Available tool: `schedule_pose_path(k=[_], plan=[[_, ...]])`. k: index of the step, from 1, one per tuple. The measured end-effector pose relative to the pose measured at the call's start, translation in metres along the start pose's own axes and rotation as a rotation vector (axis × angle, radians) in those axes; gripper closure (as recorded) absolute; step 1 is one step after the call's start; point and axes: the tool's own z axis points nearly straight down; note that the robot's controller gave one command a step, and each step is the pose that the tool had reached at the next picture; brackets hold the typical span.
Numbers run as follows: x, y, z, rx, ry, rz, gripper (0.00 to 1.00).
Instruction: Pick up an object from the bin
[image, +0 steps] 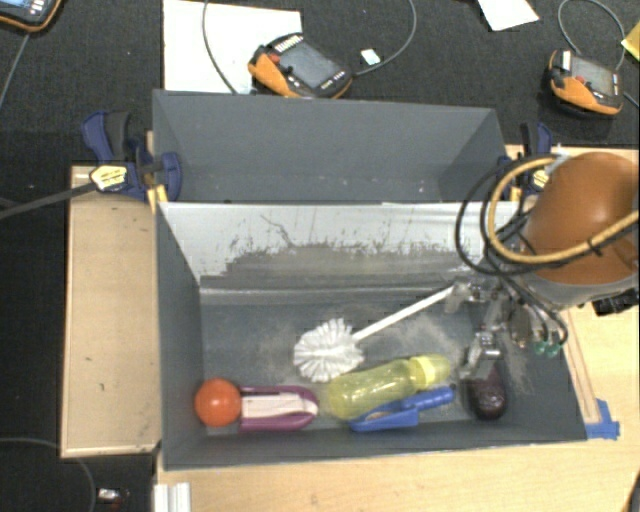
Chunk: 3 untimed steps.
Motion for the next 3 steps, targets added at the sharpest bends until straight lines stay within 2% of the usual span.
schedule_pose_path(k=[1,2,3], plan=[[0.007,-0.031,-0.035,0.001,-0.001,-0.029,0.00],[0.018,0.023,0.067,-0.004,0.002,-0.041,0.00],[0.017,0.027,0.000,0.003,-0.010,-0.038,0.00]])
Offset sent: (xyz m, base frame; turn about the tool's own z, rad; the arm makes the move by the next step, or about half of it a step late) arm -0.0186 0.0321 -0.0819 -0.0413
